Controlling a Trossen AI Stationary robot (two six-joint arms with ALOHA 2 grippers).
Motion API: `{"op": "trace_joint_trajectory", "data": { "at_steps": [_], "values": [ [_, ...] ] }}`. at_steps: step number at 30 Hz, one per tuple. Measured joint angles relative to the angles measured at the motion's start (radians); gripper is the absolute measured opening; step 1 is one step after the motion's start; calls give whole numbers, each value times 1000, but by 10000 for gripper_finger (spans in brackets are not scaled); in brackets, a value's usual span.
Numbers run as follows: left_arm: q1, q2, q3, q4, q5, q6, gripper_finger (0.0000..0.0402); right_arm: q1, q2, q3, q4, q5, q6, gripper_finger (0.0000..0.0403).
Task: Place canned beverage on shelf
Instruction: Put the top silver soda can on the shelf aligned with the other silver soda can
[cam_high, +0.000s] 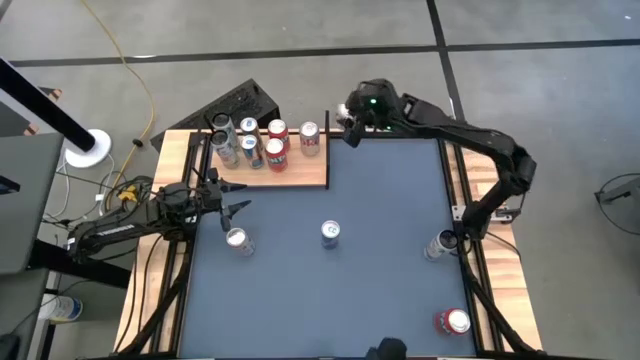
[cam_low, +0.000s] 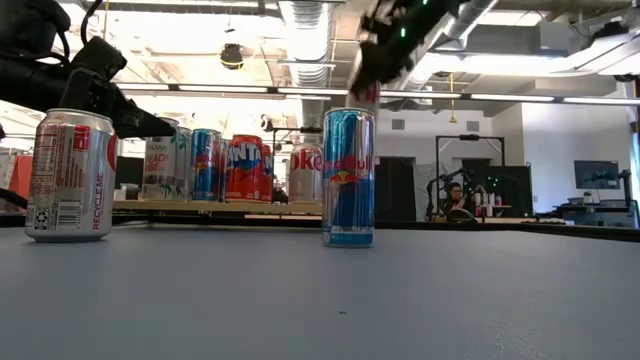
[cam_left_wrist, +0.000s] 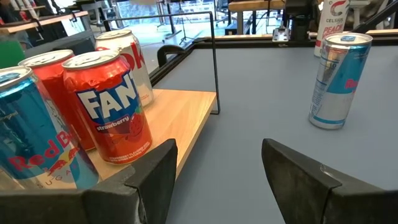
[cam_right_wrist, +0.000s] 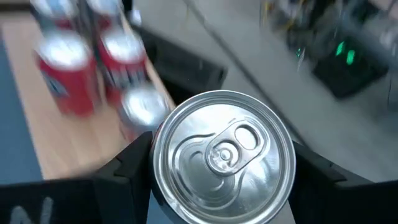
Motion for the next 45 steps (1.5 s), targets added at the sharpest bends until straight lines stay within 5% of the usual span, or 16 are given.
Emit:
{"op": "trace_joint_trajectory", "data": {
  "at_steps": [8,17,31,45],
  "values": [
    [0,0,0,0,0,0,225,136,-17,0,182,-1,-15,260],
    [0,0,0,0,0,0,225,249,114,41,246,-2,54,260],
    [0,0,0,0,0,0,225,231,346,263,-20,-101,179,260],
    [0,0,0,1,0,0,225,173,425,275,-46,-168,186,260]
  ]
}}
